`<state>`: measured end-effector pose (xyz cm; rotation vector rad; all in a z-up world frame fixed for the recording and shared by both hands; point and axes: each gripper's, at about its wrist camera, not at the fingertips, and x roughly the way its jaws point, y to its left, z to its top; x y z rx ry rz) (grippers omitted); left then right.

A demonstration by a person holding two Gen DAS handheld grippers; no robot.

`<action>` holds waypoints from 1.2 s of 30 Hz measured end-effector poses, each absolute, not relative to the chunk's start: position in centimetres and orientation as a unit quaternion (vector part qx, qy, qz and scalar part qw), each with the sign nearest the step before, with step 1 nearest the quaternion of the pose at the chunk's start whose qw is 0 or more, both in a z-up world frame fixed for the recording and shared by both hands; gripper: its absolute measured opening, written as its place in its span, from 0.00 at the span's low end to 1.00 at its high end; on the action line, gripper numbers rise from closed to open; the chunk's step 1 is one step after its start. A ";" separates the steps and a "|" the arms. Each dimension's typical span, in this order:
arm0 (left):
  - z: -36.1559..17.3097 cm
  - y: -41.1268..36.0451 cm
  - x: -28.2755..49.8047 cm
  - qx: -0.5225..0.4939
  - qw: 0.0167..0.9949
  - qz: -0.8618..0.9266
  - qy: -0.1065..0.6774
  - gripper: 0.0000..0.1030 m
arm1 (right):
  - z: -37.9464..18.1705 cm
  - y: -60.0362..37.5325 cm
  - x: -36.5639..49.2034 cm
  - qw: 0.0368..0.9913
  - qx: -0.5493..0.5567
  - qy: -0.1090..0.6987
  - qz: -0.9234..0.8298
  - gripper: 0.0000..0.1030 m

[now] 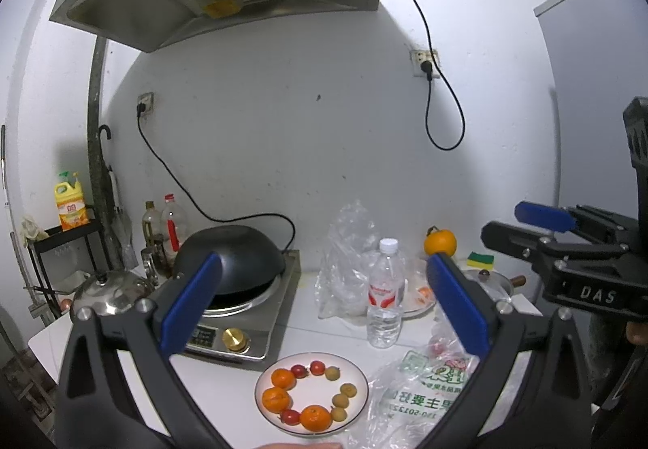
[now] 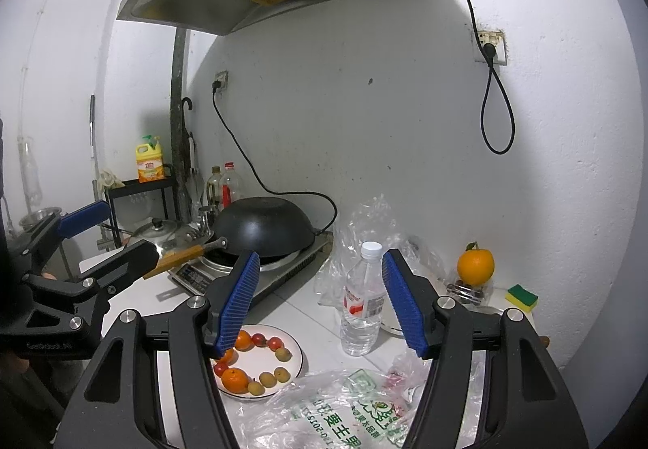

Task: Organize fruits

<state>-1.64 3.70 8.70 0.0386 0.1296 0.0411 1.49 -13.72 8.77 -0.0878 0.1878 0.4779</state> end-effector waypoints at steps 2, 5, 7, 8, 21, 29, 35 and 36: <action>8.7 3.7 -1.6 0.019 0.997 0.020 0.065 0.99 | 8.8 -13.7 1.5 0.966 -0.043 0.093 0.236 0.64; 8.7 3.7 -1.6 0.019 0.998 0.020 0.065 0.99 | 8.8 -13.7 1.5 0.966 -0.043 0.093 0.236 0.64; 8.7 3.7 -1.6 0.019 0.998 0.021 0.064 0.99 | 8.8 -13.7 1.5 0.966 -0.044 0.093 0.236 0.64; 8.7 3.7 -1.5 0.019 0.998 0.020 0.064 0.99 | 8.8 -13.7 1.5 0.966 -0.044 0.093 0.236 0.64; 8.6 3.5 -1.5 0.022 0.998 0.011 0.066 0.99 | 8.4 -14.4 1.8 0.968 -0.040 0.095 0.230 0.64; 8.5 3.4 -1.1 0.024 0.997 0.010 0.070 0.99 | 8.3 -14.7 2.0 0.968 -0.039 0.098 0.227 0.64; 8.4 3.6 -0.9 0.024 0.997 0.011 0.070 0.99 | 8.3 -14.8 2.0 0.968 -0.039 0.097 0.227 0.64; 8.3 3.7 -0.8 0.023 0.997 0.011 0.070 0.99 | 8.3 -14.9 2.1 0.968 -0.040 0.097 0.229 0.64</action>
